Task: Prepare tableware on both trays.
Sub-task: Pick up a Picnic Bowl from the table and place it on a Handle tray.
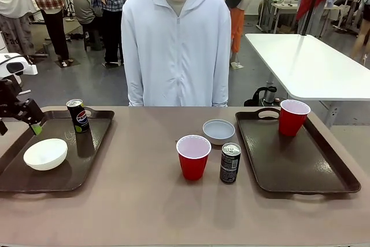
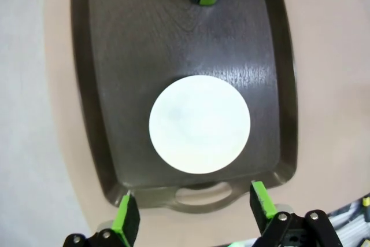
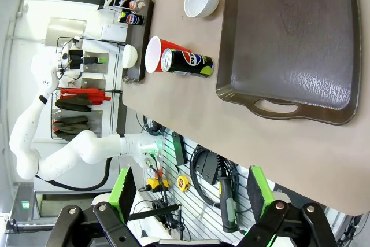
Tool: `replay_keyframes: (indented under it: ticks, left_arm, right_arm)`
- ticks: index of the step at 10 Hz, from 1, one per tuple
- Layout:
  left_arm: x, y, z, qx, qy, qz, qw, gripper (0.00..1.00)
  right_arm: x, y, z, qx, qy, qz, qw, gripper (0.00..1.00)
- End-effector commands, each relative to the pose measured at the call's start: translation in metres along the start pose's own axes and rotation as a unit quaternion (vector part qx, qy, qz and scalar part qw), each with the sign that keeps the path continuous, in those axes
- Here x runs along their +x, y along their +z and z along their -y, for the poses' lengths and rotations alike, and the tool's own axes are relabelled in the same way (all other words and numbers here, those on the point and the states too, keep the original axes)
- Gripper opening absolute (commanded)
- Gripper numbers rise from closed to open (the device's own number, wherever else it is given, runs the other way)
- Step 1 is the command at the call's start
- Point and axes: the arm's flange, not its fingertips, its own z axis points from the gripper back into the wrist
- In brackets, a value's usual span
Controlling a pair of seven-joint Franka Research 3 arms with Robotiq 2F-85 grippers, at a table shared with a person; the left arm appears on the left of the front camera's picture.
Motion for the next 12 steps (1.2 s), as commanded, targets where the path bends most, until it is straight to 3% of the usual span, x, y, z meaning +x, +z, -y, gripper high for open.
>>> replay_keyframes:
  ticks: [1,5,6,7,9,12]
  left_arm:
    - [0.0,-0.008,0.0,0.0,0.004,-0.001,1.0,1.0]
    - [-0.001,-0.006,0.0,0.0,0.0,-0.007,1.0,0.96]
    - [0.003,0.004,-0.002,-0.061,-0.033,-0.036,0.997,1.0]
    - [0.006,0.015,-0.006,-0.133,-0.026,-0.056,0.989,1.0]
    - [0.0,0.041,-0.028,-0.22,-0.016,-0.077,0.972,1.0]
    - [0.001,0.08,-0.096,-0.383,0.012,-0.078,0.92,1.0]
  right_arm:
    - [-0.001,0.0,0.001,0.008,0.004,0.004,1.0,1.0]
    - [-0.001,0.0,0.001,0.008,0.004,0.004,1.0,1.0]
    - [0.0,0.0,0.0,0.0,0.0,0.0,1.0,1.0]
    - [-0.005,0.01,-0.016,-0.015,0.016,-0.01,1.0,1.0]
    - [0.003,-0.007,-0.062,-0.039,0.042,-0.056,0.997,1.0]
    - [0.04,-0.069,-0.135,-0.118,0.066,-0.101,0.986,1.0]
